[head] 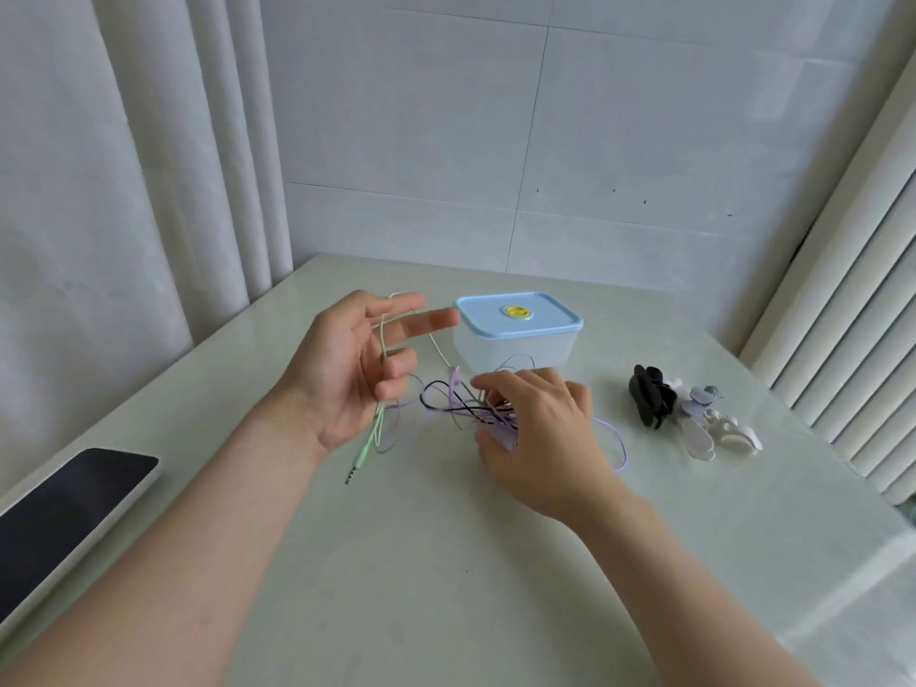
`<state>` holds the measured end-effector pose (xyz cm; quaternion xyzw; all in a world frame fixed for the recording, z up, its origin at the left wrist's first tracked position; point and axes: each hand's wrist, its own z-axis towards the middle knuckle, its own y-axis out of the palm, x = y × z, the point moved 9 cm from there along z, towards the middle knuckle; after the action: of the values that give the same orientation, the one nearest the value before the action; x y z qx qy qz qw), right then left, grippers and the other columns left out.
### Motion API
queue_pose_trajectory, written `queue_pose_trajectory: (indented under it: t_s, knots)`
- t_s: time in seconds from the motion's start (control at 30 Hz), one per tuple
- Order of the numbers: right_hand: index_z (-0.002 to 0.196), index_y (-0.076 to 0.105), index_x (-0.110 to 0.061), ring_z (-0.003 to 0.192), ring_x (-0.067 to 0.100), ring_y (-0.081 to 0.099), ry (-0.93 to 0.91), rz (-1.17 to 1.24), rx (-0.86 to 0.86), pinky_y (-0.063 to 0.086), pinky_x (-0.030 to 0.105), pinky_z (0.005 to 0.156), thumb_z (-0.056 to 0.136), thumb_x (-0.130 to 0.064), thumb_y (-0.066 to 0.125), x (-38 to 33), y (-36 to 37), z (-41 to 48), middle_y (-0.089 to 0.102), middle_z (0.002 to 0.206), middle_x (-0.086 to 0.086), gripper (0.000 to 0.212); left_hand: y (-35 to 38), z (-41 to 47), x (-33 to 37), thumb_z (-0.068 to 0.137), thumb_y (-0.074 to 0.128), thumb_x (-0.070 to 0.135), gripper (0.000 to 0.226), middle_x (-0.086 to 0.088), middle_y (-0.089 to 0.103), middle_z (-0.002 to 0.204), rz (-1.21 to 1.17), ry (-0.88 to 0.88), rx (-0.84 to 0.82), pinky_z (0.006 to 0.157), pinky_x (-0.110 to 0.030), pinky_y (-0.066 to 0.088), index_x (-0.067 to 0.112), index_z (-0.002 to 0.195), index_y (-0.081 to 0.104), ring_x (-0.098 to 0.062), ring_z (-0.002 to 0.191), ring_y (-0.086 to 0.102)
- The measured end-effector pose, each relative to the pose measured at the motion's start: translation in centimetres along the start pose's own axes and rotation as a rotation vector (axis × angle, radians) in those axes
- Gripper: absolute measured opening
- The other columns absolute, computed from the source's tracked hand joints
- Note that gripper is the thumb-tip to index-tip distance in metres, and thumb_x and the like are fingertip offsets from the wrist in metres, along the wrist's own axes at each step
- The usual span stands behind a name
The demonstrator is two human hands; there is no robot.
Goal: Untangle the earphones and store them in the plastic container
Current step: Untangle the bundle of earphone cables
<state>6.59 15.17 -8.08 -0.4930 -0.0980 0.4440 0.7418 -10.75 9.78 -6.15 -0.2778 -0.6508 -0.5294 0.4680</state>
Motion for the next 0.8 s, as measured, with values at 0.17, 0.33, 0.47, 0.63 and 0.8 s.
queue_pose_trajectory:
  t_s: [0.17, 0.33, 0.47, 0.63, 0.8]
  knots:
    - [0.08, 0.078, -0.029, 0.089, 0.005, 0.06, 0.014, 0.24, 0.081, 0.046, 0.027, 0.086, 0.08, -0.044, 0.06, -0.3, -2.2, -0.2, 0.07, 0.078, -0.018, 0.023, -4.6, -1.4, 2.8, 0.087, 0.063, 0.056, 0.048, -0.006, 0.062, 0.064, 0.837, 0.202, 0.624, 0.059, -0.037, 0.046, 0.011, 0.075, 0.074, -0.029, 0.063, 0.054]
    - [0.089, 0.08, -0.023, 0.082, 0.002, 0.06, 0.125, 0.384, 0.347, 0.04, 0.009, 0.074, 0.079, -0.014, 0.053, 1.2, -5.6, -0.5, 0.072, 0.094, -0.017, 0.03, -3.7, -2.6, 4.4, 0.09, 0.07, 0.044, 0.026, -0.007, 0.064, 0.108, 1.358, 0.455, 0.829, 0.08, -0.043, 0.044, 0.02, 0.098, 0.068, -0.037, 0.097, 0.058]
    - [0.085, 0.075, -0.025, 0.08, 0.016, 0.058, 0.354, 0.319, 0.432, 0.036, 0.016, 0.074, 0.082, 0.0, 0.054, 4.4, -6.2, -0.9, 0.065, 0.093, -0.011, 0.032, -1.6, -1.5, 2.9, 0.072, 0.073, 0.004, 0.032, -0.009, 0.057, 0.124, 1.67, 0.62, 0.674, 0.1, -0.05, 0.032, 0.022, 0.099, 0.074, -0.04, 0.12, 0.046]
    - [0.084, 0.068, -0.022, 0.07, 0.018, 0.06, 0.569, 0.415, 0.25, 0.046, 0.031, 0.069, 0.079, -0.012, 0.065, 6.6, -5.7, -1.1, 0.066, 0.069, 0.0, 0.012, 3.5, -1.4, 0.3, 0.079, 0.058, -0.001, 0.029, 0.011, 0.064, 0.08, 1.359, 0.704, 0.101, 0.078, -0.04, 0.054, 0.023, 0.083, 0.074, -0.018, 0.078, 0.061]
    - [0.123, 0.061, -0.036, 0.103, 0.019, 0.059, 0.572, 0.342, -0.027, 0.049, 0.035, 0.088, 0.083, -0.028, 0.07, 5.9, -4.0, -1.3, 0.062, 0.102, 0.0, 0.042, 4.6, -0.7, -4.9, 0.083, 0.049, 0.076, 0.061, 0.004, 0.057, 0.058, 1.426, 0.352, -0.081, 0.067, -0.038, 0.052, 0.017, 0.066, 0.057, -0.02, 0.066, 0.058]
